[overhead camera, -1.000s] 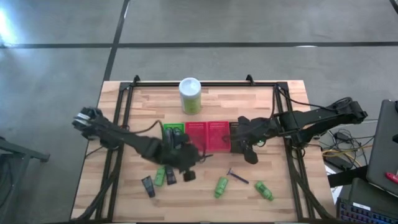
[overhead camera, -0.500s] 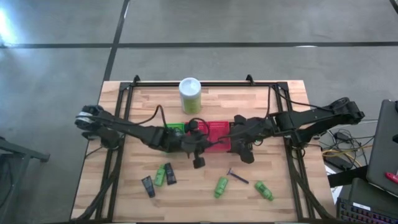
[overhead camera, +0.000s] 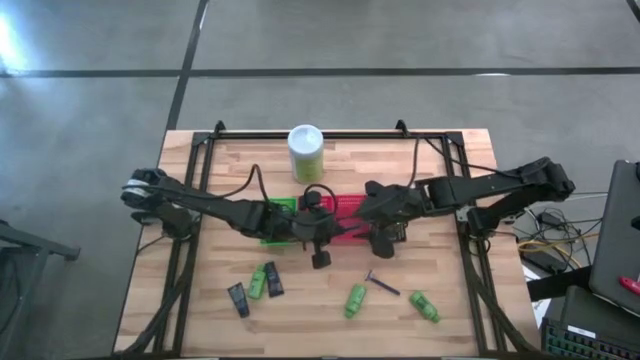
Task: Pick & Place Travel size toiletries
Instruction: Put the blue razor into the black bin
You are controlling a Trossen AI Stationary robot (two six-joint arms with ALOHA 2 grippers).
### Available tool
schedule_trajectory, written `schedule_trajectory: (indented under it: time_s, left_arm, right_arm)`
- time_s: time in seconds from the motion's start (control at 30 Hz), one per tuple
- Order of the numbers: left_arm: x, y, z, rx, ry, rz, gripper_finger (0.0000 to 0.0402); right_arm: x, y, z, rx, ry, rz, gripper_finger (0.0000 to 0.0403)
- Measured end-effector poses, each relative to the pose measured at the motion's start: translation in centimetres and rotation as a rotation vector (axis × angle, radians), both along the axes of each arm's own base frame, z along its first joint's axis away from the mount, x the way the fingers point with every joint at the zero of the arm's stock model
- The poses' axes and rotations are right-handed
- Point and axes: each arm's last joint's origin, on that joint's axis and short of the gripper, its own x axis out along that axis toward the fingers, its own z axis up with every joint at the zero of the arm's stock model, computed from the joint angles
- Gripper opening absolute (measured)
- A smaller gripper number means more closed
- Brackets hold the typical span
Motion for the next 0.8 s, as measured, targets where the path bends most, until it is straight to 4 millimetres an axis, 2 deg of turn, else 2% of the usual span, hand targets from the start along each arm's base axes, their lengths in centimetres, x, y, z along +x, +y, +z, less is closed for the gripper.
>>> schedule_trajectory:
  time_s: [0.33,0.57,0.8]
  left_arm:
    - [-0.1,0.0,-0.19,0.006,0.024,-0.011,0.003]
    - [-0.04,-0.04,-0.07,0.007,0.011,-0.015,0.003]
    - [-0.04,-0.02,-0.08,0.008,0.011,-0.013,0.003]
  right_arm:
    - [0.57,0.1,0.91,-0.013,0.039,0.01,0.019]
    - [0.66,-0.05,0.36,-0.001,0.062,-0.009,0.0156]
    - [0.62,-0.12,0.46,0.0,0.057,-0.01,0.0104]
